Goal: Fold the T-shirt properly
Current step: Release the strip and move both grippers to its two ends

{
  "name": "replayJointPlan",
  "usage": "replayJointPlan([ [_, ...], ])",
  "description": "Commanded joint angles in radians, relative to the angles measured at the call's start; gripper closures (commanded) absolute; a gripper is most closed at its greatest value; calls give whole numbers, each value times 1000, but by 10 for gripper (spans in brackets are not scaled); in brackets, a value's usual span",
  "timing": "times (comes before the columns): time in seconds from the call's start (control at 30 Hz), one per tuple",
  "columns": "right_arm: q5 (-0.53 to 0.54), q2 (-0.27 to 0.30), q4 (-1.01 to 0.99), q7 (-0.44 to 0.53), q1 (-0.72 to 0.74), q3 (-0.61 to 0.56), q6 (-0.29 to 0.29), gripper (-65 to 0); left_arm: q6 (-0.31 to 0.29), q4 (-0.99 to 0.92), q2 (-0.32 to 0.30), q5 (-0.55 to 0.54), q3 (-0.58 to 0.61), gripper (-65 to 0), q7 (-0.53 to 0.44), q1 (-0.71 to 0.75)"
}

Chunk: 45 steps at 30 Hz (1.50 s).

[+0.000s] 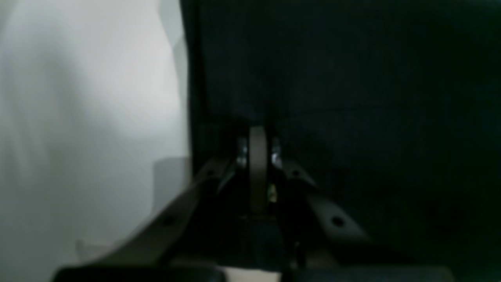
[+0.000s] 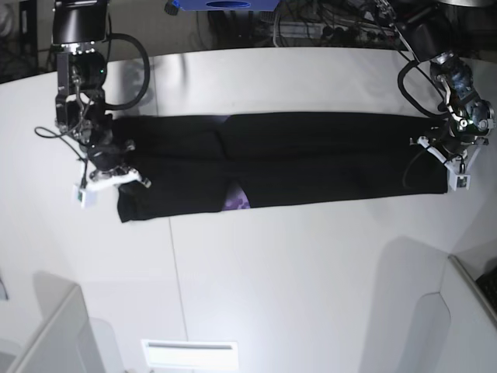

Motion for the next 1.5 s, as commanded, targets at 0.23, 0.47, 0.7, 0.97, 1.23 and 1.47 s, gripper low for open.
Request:
replayJointPlan([
  [0.23,12,7,251,-87,-10,3,12,0,-6,275,-20,-258,-165,0,99,56],
  [0.47,12,4,337,-113,-54,3,12,0,-6,215,-34,-313,-264,-59,97,121],
  [0.7,12,2,339,-114,-68,3,12,0,-6,54,-57,-408,-284,-553,43,118],
  [0.97,12,2,339,-110,-92,3,12,0,-2,-107,-77,-408,-122,-578,-112,104],
  [1.23,12,2,363,-108,-111,3,12,0,-2,-217,-77,-408,-120,-558,-122,68],
  [1.47,13,2,370,-108,-131,3,12,0,-4,-219,-77,-408,-120,-217,-125,68],
])
